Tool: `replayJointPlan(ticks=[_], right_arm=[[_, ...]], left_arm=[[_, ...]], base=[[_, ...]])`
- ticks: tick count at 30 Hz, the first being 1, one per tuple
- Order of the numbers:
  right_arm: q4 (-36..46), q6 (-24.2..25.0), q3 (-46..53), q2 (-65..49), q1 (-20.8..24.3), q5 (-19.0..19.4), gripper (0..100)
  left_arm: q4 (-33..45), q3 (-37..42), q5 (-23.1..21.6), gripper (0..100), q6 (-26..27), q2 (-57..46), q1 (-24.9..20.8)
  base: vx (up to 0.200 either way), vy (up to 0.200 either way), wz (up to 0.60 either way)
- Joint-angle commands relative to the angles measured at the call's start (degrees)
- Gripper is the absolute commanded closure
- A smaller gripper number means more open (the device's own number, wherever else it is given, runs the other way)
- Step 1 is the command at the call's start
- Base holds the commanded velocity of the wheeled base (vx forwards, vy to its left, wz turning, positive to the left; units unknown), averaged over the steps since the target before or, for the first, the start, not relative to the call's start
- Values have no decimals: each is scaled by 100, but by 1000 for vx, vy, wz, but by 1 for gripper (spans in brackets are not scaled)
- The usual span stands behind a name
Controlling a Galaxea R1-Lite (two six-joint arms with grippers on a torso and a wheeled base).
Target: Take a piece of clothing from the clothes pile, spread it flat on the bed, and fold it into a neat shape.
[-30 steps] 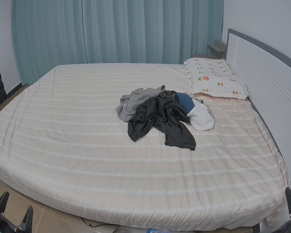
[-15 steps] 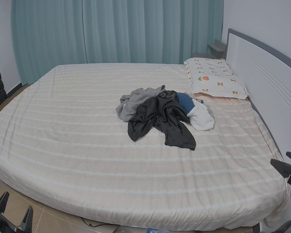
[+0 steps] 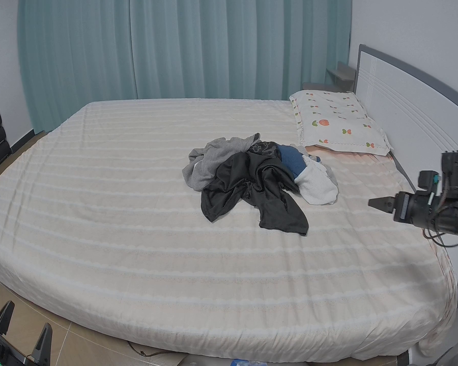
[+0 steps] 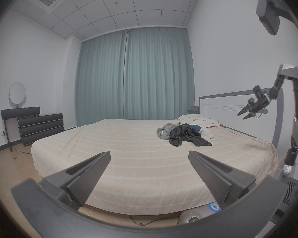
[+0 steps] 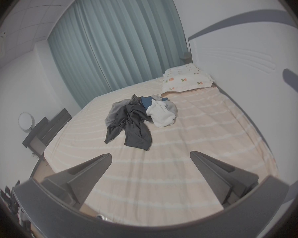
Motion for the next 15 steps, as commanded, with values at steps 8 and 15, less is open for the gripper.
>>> replayJointPlan(ticks=[8,15], right_arm=[[-759,1611,-4054,5665,808,-560,0],[-179,2227,-4986,6070,887,-569,0]], left_arm=[[0,84,-2,0,0,-99,0],[0,84,-2,0,0,-99,0]], base=[[0,0,0],[0,0,0]])
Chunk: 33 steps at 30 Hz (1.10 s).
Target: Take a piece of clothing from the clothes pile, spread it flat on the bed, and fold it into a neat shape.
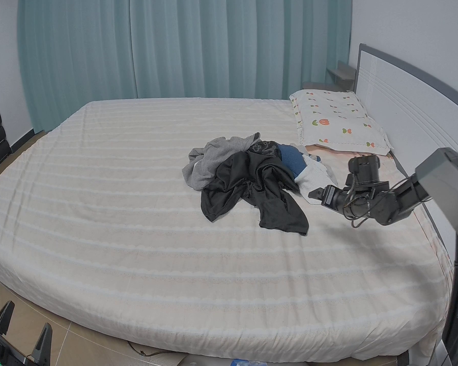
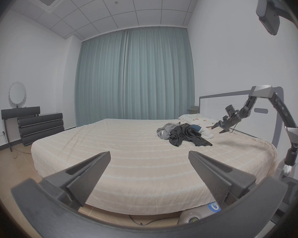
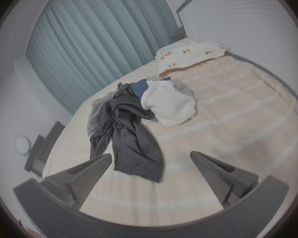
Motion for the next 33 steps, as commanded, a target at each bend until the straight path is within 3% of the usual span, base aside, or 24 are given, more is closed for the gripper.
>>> replayJointPlan(ticks=[1,5,18,19,33], right_arm=[[254,848,-1622,1848,329,-144,0],[324,1051,-1895,2095,425,-144,0],[324,1068,-2404,2420,513,-170,0],[315,1068,-2413,2420,522,-179,100],[280,1077,-2070,1963,540,-319,100]], left_arm=[[1,84,1,0,2,-99,0],[1,84,1,0,2,-99,0],[1,84,1,0,2,-99,0],[1,75,1,0,2,-99,0],[1,84,1,0,2,-99,0]], base=[[0,0,0],[0,0,0],[0,0,0],[0,0,0],[0,0,0]])
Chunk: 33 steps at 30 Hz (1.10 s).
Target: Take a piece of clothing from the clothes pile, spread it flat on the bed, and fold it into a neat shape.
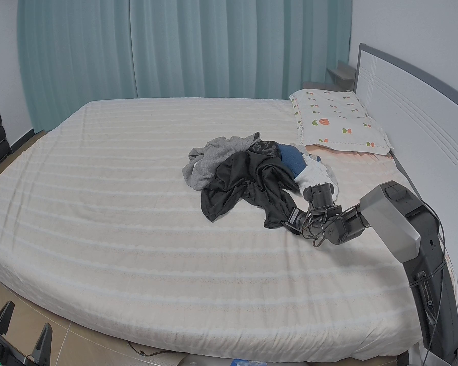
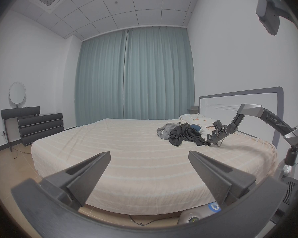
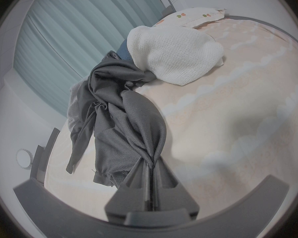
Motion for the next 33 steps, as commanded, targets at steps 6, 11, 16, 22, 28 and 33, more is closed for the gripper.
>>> replayJointPlan(ticks=[6,11,16,22,28,33], right_arm=[[-75,164,1051,-1298,2,91,100],[-304,515,2026,-2045,11,372,100],[-822,735,3151,-2951,38,811,100],[-2009,735,4891,-4542,125,1488,100],[-2396,717,5638,-5851,468,1690,100],[-2396,656,5551,-6642,644,1664,100]], left_arm=[[1,84,1,0,2,-99,0],[1,75,1,0,2,-99,0],[1,75,1,0,2,-99,0],[10,84,-26,0,28,-99,0],[-16,84,-43,0,81,-99,0],[10,75,-79,0,178,-99,0]], base=[[0,0,0],[0,0,0],[0,0,0],[0,0,0],[0,0,0],[0,0,0]])
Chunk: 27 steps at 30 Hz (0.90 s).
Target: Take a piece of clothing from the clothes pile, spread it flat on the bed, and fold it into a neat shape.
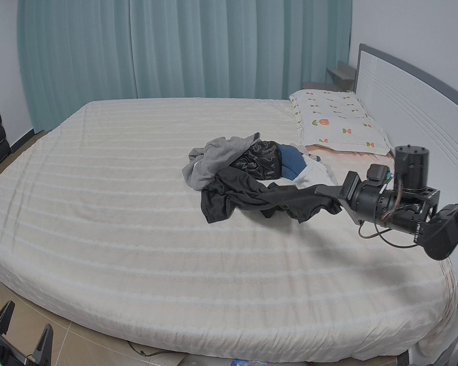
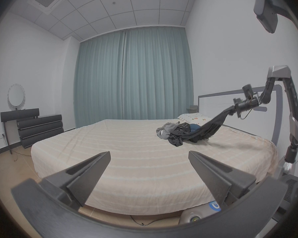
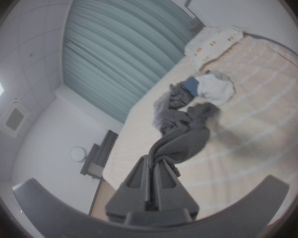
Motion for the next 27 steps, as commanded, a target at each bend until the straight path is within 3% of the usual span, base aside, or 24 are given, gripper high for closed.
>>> replayJointPlan(ticks=[1,4,7,12,13,18,22,25,27], right_arm=[[-196,-39,294,-1517,297,118,100],[-126,-39,22,-1842,358,145,100],[-117,-39,-225,-1895,341,145,100],[-100,-48,-295,-1992,437,145,100],[-100,-74,-286,-1983,551,145,100],[-109,-127,-260,-1965,551,153,100],[-109,-127,-304,-1965,551,153,100],[-109,-171,-251,-1930,569,162,100],[-109,-197,-242,-1913,560,153,100]], left_arm=[[9,72,-30,0,83,-99,0],[-527,-622,-109,0,-137,24,-26],[-624,-1641,-206,0,-691,1097,-18],[-563,-1633,-337,0,-366,2169,-79],[-607,-1571,-592,0,-216,2890,-167],[-651,-1624,-1208,0,4,4428,-527],[-993,-1633,-1225,0,65,5491,-976],[-1784,-1615,-1216,0,-5,6818,-1477],[-2030,-1606,-1216,0,-5,7161,-1547]], base=[[0,0,0],[0,0,0],[0,0,0],[0,0,0],[0,0,0],[0,0,0],[0,0,0],[0,0,0],[0,0,0]])
